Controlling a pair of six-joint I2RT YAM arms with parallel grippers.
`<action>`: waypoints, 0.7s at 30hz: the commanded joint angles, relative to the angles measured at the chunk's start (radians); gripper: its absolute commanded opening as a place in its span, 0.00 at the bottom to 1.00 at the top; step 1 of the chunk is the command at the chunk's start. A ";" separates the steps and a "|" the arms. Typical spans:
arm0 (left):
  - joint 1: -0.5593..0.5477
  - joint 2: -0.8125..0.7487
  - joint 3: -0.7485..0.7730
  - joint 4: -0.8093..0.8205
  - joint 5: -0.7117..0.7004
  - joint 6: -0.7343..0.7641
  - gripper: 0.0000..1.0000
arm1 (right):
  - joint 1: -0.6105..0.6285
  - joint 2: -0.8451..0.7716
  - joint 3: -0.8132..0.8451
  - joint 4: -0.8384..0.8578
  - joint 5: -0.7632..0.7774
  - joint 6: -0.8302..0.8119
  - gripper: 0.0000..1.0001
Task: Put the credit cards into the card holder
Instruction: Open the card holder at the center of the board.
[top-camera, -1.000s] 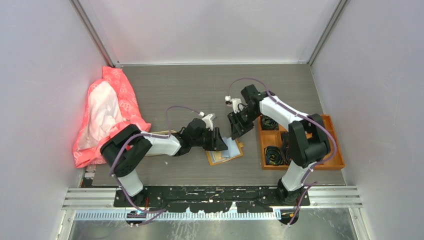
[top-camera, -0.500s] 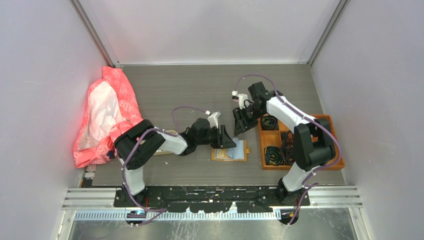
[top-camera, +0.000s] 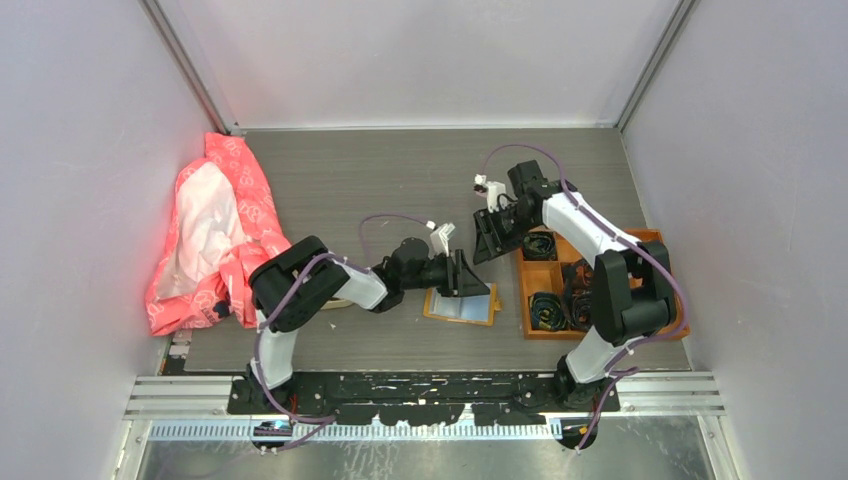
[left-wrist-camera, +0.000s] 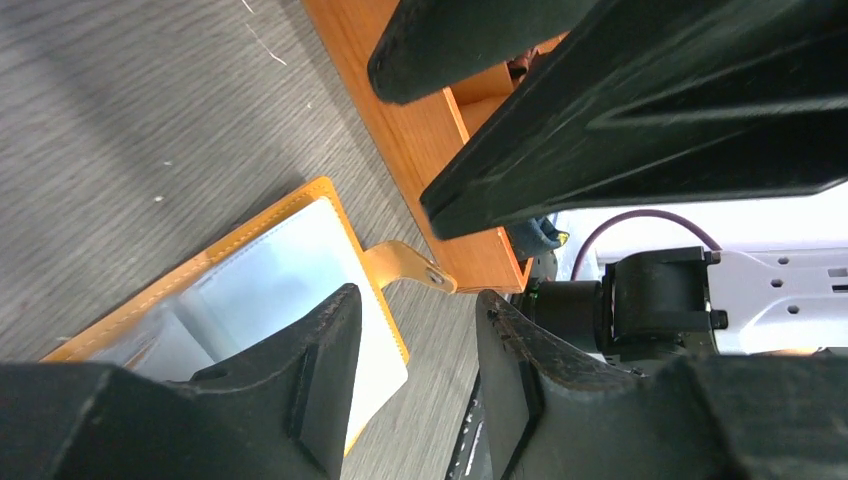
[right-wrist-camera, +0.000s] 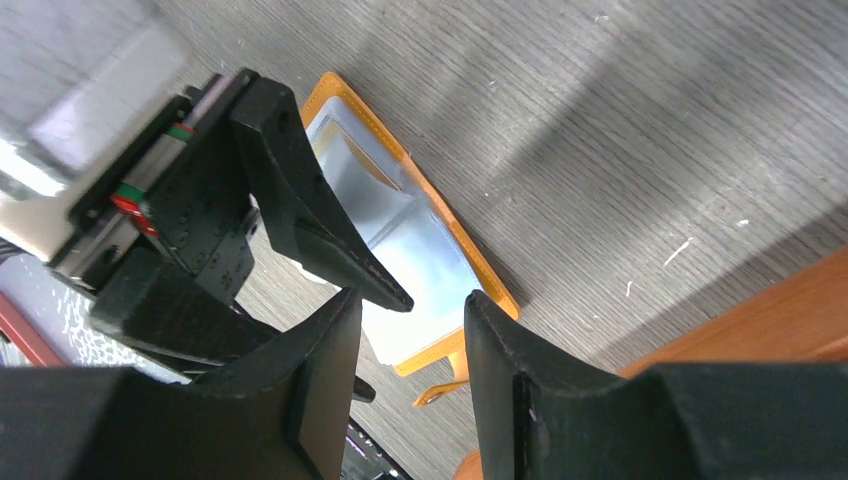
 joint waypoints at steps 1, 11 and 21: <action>-0.028 0.025 0.049 0.091 0.042 -0.020 0.47 | -0.032 -0.077 -0.005 0.034 -0.038 0.011 0.48; -0.038 -0.212 -0.050 -0.038 -0.063 0.164 0.48 | -0.062 -0.154 -0.064 0.087 -0.168 -0.065 0.45; -0.033 -0.657 -0.230 -0.490 -0.366 0.520 0.51 | -0.014 -0.349 -0.312 0.066 -0.341 -0.791 0.22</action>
